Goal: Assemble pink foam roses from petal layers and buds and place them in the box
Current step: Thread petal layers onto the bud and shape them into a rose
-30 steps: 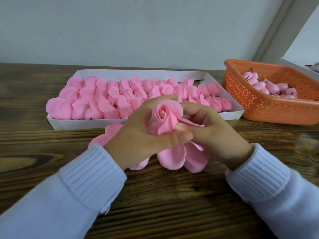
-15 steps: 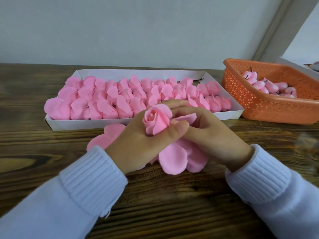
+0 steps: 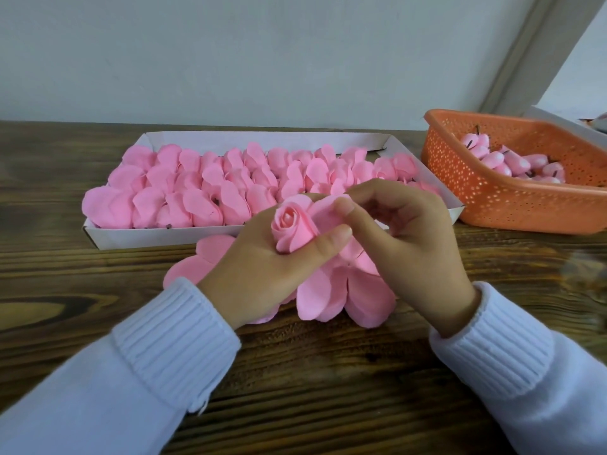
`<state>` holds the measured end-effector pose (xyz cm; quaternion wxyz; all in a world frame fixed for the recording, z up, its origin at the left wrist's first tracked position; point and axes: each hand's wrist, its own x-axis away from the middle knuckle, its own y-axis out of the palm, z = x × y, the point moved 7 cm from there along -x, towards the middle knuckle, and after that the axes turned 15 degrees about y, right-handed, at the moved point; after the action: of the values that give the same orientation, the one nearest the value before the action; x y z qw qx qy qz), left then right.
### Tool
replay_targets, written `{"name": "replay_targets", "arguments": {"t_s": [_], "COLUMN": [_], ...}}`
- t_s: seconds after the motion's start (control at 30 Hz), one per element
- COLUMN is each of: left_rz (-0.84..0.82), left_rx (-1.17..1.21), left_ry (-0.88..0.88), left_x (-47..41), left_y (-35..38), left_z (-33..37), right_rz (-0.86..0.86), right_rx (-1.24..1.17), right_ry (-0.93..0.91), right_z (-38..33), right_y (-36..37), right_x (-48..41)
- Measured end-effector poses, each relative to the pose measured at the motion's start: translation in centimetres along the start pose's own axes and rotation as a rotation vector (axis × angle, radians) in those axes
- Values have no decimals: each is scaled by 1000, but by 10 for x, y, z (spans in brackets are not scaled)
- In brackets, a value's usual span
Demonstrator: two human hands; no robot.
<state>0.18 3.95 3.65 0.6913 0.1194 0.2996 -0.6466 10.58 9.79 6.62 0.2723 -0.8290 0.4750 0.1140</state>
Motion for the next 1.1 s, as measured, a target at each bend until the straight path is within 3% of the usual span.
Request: {"name": "replay_targets", "arguments": {"t_s": [0.2, 0.33, 0.47, 0.67, 0.73, 0.9, 1.1], "left_rz": [-44, 54, 180, 223, 199, 223, 108], "left_rx": [7, 2, 62, 360, 482, 496, 524], "left_ry": [-21, 5, 50, 35, -14, -47, 2], "left_x": [4, 2, 0, -2, 0, 1, 0], "left_y": [4, -4, -12, -6, 1, 5, 10], "left_z": [4, 1, 1, -2, -5, -5, 6], "right_rz": [-42, -94, -116, -366, -389, -379, -464], "right_rx": [-65, -223, -426, -388, -484, -664, -683], "right_ry": [-41, -50, 96, 167, 188, 326, 447], "right_z": [-6, -8, 4, 7, 4, 11, 19], "right_y": [0, 0, 0, 28, 32, 36, 35], "right_x": [2, 3, -2, 7, 9, 10, 5]}}
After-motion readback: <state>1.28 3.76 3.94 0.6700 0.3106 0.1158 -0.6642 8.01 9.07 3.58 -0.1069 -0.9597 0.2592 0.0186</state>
